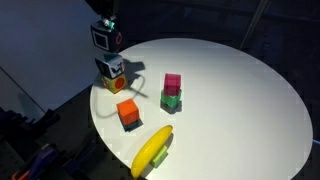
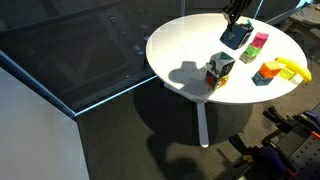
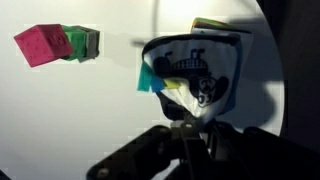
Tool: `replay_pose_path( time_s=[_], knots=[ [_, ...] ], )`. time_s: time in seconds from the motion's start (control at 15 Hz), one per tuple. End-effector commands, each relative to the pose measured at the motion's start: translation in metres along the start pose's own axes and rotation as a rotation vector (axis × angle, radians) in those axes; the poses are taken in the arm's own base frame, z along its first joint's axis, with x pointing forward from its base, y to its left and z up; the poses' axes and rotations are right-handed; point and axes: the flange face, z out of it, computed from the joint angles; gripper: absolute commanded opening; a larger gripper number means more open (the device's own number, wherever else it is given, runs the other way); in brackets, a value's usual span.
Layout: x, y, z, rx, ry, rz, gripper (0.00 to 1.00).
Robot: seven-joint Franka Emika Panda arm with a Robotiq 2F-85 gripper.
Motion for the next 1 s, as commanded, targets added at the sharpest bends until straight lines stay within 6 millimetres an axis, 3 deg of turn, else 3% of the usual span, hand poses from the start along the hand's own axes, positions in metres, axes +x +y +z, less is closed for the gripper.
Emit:
replay_pose_path(
  time_s=[0.0, 0.4, 0.93],
  knots=[
    [-0.012, -0.013, 0.000, -0.025, -0.013, -0.009, 0.04],
    [-0.017, -0.030, 0.008, -0.068, -0.013, -0.005, 0.04],
    [-0.013, -0.034, 0.009, -0.123, -0.002, 0.064, 0.04]
  ],
)
